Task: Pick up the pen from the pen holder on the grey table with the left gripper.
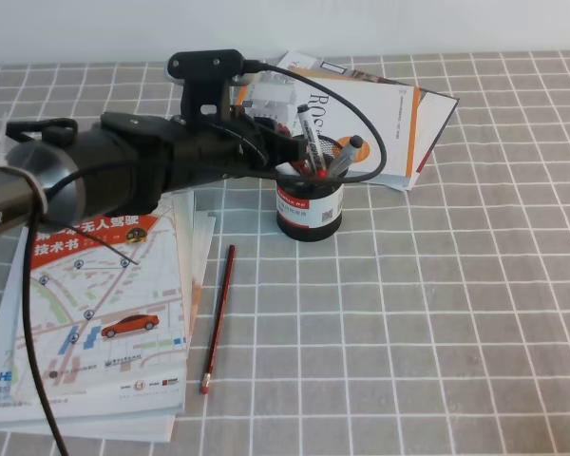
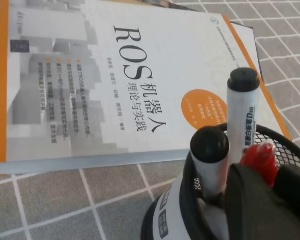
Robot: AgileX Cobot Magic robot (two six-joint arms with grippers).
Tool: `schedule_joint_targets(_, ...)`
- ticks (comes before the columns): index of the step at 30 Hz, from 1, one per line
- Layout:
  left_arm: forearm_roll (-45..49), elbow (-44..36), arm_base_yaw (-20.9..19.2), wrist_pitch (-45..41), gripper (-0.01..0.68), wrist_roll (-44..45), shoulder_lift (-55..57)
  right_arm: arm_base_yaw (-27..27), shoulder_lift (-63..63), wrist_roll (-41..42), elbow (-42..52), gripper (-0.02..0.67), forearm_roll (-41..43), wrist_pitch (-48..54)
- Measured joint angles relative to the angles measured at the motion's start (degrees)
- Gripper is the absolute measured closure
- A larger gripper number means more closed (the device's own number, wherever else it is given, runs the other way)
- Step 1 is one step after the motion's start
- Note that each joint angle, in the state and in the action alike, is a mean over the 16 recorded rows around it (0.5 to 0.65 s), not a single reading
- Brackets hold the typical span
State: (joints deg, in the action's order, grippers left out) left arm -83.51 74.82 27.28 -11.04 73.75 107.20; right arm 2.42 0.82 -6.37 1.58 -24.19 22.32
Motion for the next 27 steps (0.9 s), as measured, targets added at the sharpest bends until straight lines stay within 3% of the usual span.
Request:
schedule_joint_targets(6,0.2,0.0,0.0,-0.2,0.6,0.8,-1.5,0.0,0.0,0.0,0.0,0.662,0.0,0.0)
schedule_joint_targets(18,6.0,0.0,0.0,-1.8,0.605,1.9,-12.2,0.0,0.0,0.0,0.0,0.662,0.0,0.0)
schedule_joint_targets(22,12.5,0.0,0.0,-4.6,0.605,-2.6,-17.3,0.0,0.0,0.0,0.0,0.662,0.0,0.0)
schedule_joint_targets(27,27.1,0.3,0.0,-12.4,0.605,-15.6,-23.2,0.0,0.0,0.0,0.0,0.662,0.0,0.0)
